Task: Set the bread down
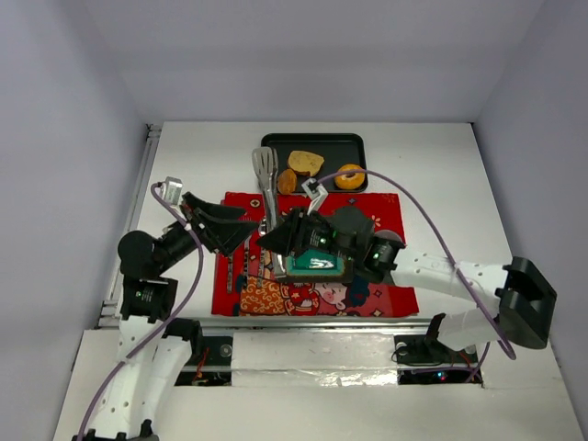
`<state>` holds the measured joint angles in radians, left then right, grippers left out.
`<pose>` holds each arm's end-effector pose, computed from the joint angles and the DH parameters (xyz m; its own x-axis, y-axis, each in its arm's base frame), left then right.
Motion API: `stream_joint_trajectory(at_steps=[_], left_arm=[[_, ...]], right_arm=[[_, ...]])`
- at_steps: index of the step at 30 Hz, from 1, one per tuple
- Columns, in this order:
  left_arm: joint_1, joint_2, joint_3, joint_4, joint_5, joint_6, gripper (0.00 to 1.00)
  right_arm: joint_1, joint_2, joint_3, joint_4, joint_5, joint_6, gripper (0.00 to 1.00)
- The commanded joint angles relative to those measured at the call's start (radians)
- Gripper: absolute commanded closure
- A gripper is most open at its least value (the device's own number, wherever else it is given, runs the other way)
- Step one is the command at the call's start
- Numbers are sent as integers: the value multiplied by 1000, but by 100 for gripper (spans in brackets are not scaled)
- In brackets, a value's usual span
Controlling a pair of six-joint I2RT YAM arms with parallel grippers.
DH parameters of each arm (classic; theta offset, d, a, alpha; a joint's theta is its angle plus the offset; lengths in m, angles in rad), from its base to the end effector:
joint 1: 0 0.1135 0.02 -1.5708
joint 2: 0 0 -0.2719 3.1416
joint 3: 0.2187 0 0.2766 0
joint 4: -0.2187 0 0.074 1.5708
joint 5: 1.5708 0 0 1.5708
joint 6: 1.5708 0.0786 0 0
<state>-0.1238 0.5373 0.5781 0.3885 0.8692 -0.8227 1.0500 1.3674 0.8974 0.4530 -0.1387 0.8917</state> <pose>0.1585 -0.0802 0.3756 -0.2826 -0.4416 -0.8516 0.8258 0.3397 -0.4502 0.1820 0.3392 0.3084 -0.7273 0.2809 -0.6262 -0.5762 0.2457 0.7795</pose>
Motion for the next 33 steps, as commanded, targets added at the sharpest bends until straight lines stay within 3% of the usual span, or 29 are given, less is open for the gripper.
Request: stream_joint_trajectory(at_steps=[1,5,9,20,25,33], left_arm=[[-5,-33,103,-310,-88,265,9],[-5,-39,155,-552,-238,398,9],[-5,-20,181,-642,-378,462,11],[-5,-30,19,-518,-443,429,13],[-17,-59,14,-511,-460,435,13],[-74,-97,12,-514,-490,435,13]], right_arm=[[-47,-53,92,-230,67,-121,62],[-128,-56,139,-516,7,-213,62],[-226,-30,167,-704,-30,-333,62],[-266,143,297,-973,7,-450,61],[-285,225,377,-1031,54,-462,57],[-304,364,553,-1088,128,-448,46]])
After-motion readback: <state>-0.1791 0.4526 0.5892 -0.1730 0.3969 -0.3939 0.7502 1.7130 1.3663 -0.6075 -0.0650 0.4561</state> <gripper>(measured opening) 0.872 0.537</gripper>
